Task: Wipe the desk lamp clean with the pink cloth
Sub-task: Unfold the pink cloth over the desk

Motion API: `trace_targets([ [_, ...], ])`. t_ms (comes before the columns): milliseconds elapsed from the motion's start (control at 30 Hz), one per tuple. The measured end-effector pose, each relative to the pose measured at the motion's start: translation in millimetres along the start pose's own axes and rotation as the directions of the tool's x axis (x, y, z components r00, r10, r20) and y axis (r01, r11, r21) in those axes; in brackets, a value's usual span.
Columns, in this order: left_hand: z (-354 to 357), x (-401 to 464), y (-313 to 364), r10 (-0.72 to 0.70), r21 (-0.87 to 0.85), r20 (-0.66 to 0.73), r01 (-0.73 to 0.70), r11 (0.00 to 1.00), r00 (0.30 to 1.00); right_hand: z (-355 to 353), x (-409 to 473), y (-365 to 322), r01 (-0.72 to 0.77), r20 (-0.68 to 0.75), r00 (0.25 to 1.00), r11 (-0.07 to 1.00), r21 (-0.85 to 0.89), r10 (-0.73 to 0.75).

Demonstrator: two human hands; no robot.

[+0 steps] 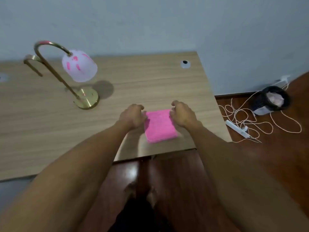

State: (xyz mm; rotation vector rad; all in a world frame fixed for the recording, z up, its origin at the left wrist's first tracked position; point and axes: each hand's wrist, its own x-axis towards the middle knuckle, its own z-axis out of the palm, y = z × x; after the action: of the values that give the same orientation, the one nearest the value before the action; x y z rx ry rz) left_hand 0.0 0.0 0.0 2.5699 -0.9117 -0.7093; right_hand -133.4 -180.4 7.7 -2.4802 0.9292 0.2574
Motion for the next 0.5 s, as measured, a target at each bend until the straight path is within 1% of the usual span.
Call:
trace_targets([
  [100, 23, 12, -4, 0.039, -0.041, 0.0, -0.039, 0.998, 0.999, 20, 18, 12, -0.028, 0.006, 1.0, 0.996, 0.089, 0.027],
  [167, 42, 19, -10, 0.008, -0.051, 0.001, -0.008, 0.999, 1.0, 36, 29, 21, -0.077, 0.03, 0.997, 0.983, 0.169, 0.073],
  [200, 49, 22, -11, 0.004, -0.055, -0.012, -0.005, 0.998, 1.0, 41, 34, 23, -0.104, 0.03, 0.995, 0.968, 0.228, 0.1],
  [300, 62, 30, -12, -0.022, -0.073, -0.112, 0.014, 0.997, 0.993, 53, 45, 26, -0.169, 0.006, 0.983, 0.895, 0.414, 0.183],
  [333, 65, 33, -13, -0.034, -0.079, -0.124, 0.024, 0.997, 0.992, 58, 49, 26, -0.195, 0.017, 0.978, 0.875, 0.443, 0.209],
  [433, 70, 40, -15, -0.048, -0.123, -0.119, 0.033, 0.992, 0.992, 63, 56, 24, -0.208, 0.069, 0.978, 0.857, 0.472, 0.199],
  [500, 71, 42, -16, -0.056, -0.143, -0.088, 0.044, 0.989, 0.995, 59, 56, 21, -0.204, 0.133, 0.979, 0.799, 0.565, 0.157],
])
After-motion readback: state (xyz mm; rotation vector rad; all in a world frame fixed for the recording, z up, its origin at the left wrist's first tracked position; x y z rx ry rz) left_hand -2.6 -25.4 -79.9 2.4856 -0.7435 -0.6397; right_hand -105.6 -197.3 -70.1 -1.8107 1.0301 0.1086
